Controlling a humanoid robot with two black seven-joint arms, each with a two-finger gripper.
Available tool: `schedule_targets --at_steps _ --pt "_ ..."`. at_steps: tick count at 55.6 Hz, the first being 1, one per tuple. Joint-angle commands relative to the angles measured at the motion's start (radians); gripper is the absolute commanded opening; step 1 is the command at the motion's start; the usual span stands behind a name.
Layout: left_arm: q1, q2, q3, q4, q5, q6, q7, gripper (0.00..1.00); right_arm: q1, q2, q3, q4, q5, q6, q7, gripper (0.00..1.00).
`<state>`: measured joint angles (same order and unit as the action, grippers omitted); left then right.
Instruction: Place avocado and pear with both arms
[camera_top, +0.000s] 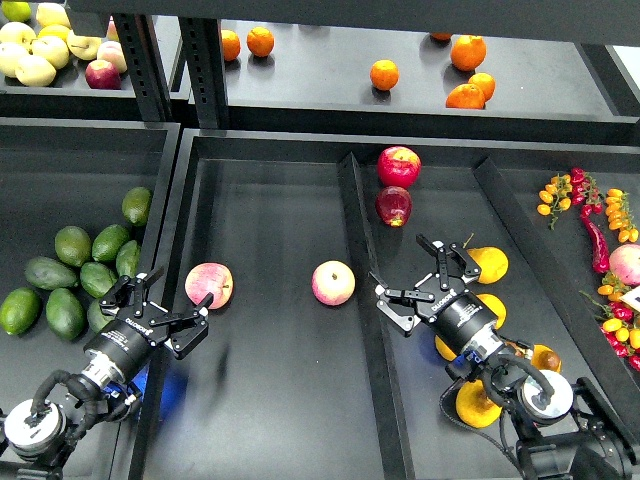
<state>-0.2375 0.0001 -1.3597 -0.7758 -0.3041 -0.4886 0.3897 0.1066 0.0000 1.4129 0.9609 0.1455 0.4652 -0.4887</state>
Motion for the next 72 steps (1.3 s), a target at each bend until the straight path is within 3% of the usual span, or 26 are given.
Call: schedule_targets --at_steps 1,14,31,61,72 --pt "-0.006 0.0 -0.004 -0.019 -0.018 0.0 -0.006 0.99 -0.059 0.0 0.024 0.056 0.026 0.024 0.009 0.99" --pt "0.003 0.0 -0.01 -0.079 -0.021 0.0 -0.006 0.99 -0.134 0.0 0.023 0.206 0.149 0.024 0.016 1.0" --pt "0.086 0.0 -0.009 -0.278 -0.021 0.0 -0.002 0.99 -0.189 0.0 0.021 0.318 0.164 0.024 0.015 1.0" --pt "0.196 0.0 0.002 -0.49 -0.021 0.0 0.0 0.99 -0.194 0.0 0.023 0.323 0.18 0.024 0.015 1.0" --pt "0.217 0.0 0.004 -0.497 -0.021 0.0 0.0 0.99 -0.196 0.0 0.023 0.314 0.18 0.024 0.015 1.0"
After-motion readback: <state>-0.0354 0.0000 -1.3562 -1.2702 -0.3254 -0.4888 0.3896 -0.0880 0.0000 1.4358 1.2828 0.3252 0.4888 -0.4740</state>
